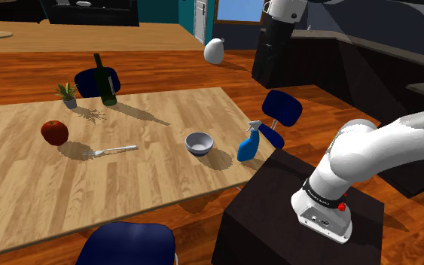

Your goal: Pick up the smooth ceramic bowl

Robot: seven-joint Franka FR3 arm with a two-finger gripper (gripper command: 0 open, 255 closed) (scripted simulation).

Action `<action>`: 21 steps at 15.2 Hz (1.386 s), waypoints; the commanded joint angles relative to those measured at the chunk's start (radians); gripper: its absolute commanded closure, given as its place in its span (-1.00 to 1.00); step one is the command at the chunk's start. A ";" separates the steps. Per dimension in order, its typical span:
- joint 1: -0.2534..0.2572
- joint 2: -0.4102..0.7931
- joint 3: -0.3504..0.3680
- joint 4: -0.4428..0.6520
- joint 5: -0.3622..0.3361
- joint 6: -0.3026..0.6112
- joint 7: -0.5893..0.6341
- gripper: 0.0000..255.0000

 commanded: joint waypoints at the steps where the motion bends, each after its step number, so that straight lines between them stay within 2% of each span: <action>1: 0.000 0.000 0.000 0.000 0.000 0.000 0.000 -1.00; 11: 0.006 0.225 -0.036 -0.125 0.009 0.333 -0.063 -1.00; 21: 0.021 0.564 -0.069 -0.108 0.055 0.637 -0.145 -1.00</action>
